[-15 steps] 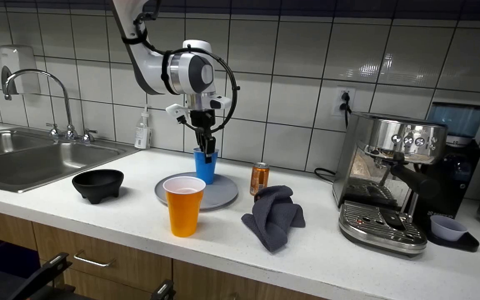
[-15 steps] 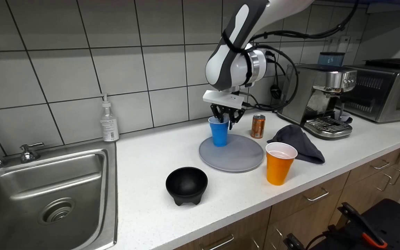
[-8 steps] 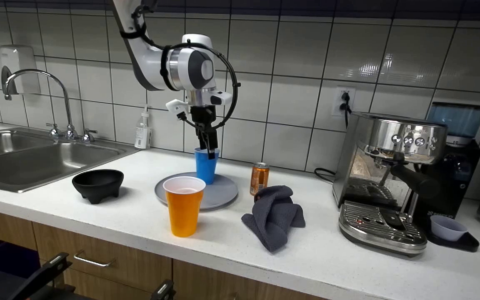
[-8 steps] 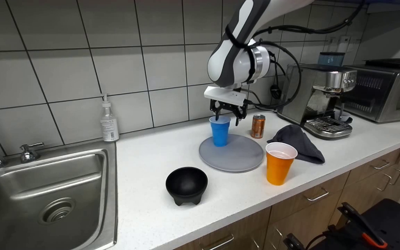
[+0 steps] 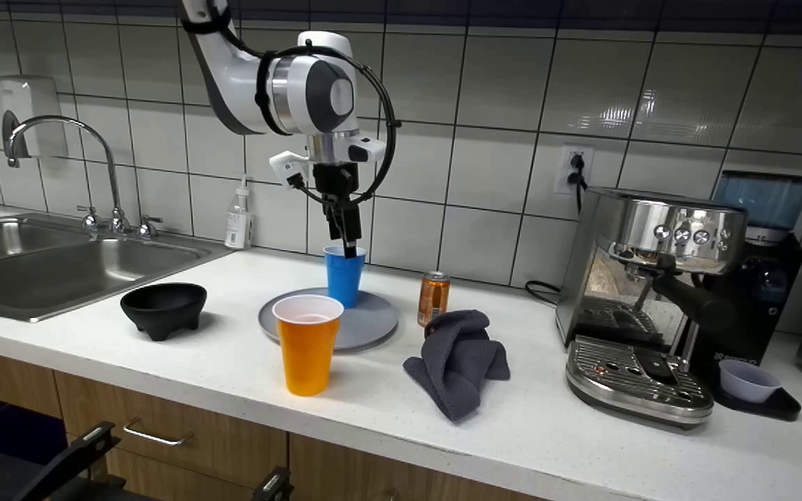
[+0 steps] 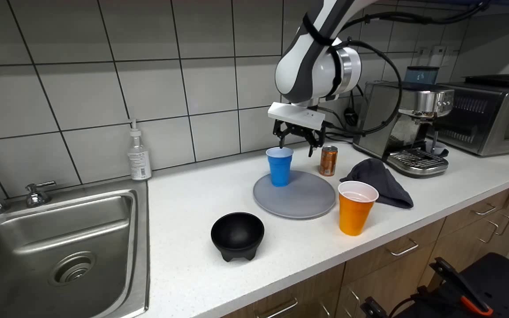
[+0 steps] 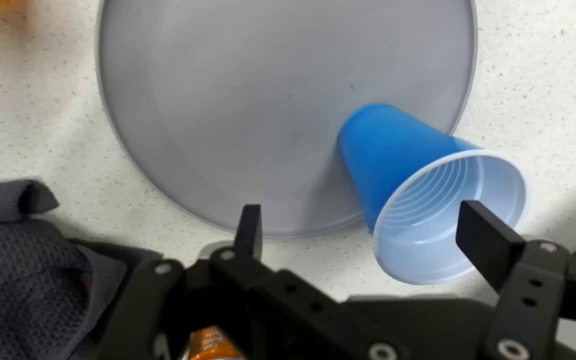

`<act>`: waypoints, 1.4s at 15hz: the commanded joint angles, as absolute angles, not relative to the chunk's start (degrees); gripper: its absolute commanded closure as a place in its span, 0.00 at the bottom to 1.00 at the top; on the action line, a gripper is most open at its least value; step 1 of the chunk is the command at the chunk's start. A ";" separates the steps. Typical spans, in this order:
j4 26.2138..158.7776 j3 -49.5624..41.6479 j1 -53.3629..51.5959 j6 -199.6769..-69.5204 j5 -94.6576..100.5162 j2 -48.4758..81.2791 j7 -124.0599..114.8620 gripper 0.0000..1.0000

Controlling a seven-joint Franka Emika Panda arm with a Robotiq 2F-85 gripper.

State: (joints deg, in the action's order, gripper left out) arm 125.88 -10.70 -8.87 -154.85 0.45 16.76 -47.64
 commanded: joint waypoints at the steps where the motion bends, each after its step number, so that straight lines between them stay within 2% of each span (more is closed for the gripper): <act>1: 132.63 -10.83 -7.89 -155.69 3.39 10.31 -47.68 0.00; 12: 144.43 -9.96 -3.57 -154.10 13.72 -0.59 -51.91 0.00; 21: 154.32 -5.87 1.32 -155.05 11.88 -8.69 -56.89 0.00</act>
